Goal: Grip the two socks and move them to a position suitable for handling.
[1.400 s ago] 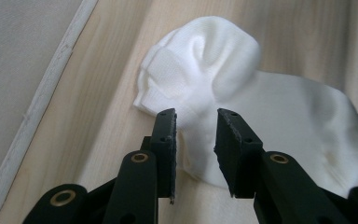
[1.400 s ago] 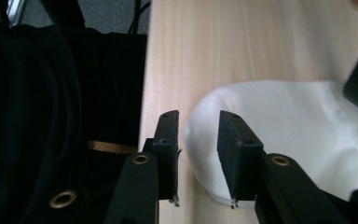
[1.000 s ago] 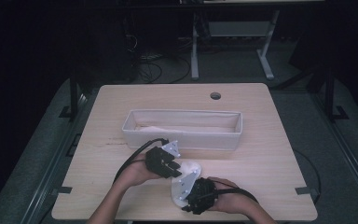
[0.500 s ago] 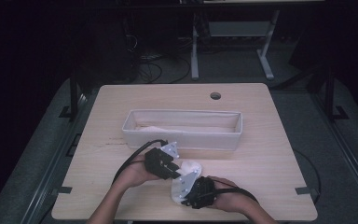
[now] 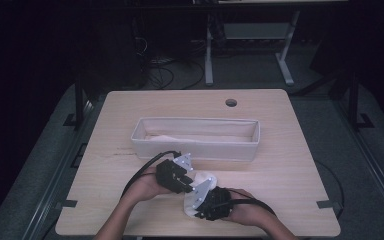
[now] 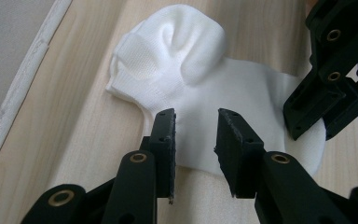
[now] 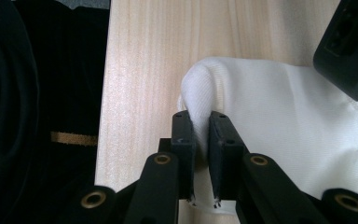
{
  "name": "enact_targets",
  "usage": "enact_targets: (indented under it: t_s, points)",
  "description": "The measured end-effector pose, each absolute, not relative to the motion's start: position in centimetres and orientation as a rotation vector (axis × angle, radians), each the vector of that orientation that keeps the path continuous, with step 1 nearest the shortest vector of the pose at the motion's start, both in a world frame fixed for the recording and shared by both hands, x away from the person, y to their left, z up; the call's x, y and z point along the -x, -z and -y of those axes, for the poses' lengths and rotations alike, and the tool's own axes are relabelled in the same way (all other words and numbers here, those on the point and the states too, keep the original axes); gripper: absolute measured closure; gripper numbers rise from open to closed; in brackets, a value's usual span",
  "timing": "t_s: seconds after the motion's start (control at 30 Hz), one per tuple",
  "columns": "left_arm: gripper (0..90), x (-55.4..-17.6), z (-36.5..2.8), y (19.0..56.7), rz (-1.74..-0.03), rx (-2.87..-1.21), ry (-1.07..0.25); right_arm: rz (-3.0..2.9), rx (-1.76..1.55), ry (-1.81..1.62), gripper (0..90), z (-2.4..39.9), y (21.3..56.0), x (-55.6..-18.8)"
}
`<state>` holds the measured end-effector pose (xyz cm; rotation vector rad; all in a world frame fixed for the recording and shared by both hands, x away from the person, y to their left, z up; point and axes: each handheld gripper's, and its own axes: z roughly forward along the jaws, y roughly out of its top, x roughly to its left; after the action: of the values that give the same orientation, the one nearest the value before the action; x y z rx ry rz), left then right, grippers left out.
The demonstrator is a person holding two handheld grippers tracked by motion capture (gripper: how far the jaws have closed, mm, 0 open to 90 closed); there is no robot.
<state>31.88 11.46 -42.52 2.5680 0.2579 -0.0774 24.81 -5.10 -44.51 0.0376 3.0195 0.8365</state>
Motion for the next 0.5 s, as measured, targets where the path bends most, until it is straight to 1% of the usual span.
enact_targets:
  t_s: [0.37,0.5]
  points:
    - [70.0,-31.5,-11.2,42.6,-0.24,-2.574,0.104,-3.013,-0.033,-0.852,81.4,5.6,43.5,-24.6]
    - [73.8,-31.3,-11.1,42.9,-0.224,-2.57,0.126,-3.019,-0.05,-0.848,81.4,5.8,42.9,-24.4]
